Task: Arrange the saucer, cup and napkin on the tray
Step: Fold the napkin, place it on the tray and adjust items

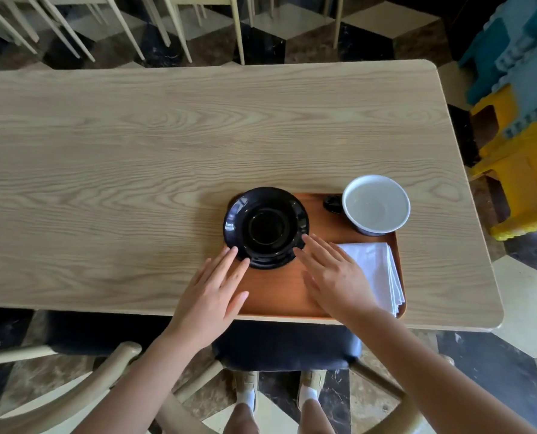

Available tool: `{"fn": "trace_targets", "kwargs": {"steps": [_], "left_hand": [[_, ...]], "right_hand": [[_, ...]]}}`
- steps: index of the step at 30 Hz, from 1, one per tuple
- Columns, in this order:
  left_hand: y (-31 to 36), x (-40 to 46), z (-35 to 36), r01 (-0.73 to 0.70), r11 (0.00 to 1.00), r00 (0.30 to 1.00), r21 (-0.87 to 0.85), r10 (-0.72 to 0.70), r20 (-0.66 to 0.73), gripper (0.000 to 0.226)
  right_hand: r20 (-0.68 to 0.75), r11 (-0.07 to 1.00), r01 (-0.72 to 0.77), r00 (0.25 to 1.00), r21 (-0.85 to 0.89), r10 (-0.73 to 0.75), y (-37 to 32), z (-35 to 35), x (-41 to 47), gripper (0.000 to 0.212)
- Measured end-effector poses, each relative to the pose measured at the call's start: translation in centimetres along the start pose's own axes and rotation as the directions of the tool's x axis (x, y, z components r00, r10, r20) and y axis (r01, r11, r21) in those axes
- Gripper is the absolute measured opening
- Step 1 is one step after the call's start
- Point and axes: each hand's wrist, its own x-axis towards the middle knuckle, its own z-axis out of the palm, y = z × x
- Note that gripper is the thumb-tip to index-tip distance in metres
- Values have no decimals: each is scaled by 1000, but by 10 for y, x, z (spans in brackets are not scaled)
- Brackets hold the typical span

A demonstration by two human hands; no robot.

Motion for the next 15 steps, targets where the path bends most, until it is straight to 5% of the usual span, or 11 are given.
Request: {"fn": "trace_targets", "kwargs": {"steps": [15], "left_hand": [[-6,-27,0,-67,995,998,-75,67,-4,52]], "right_hand": [[46,1000,4,999,5,-5,-18,-1,-25,32]]}}
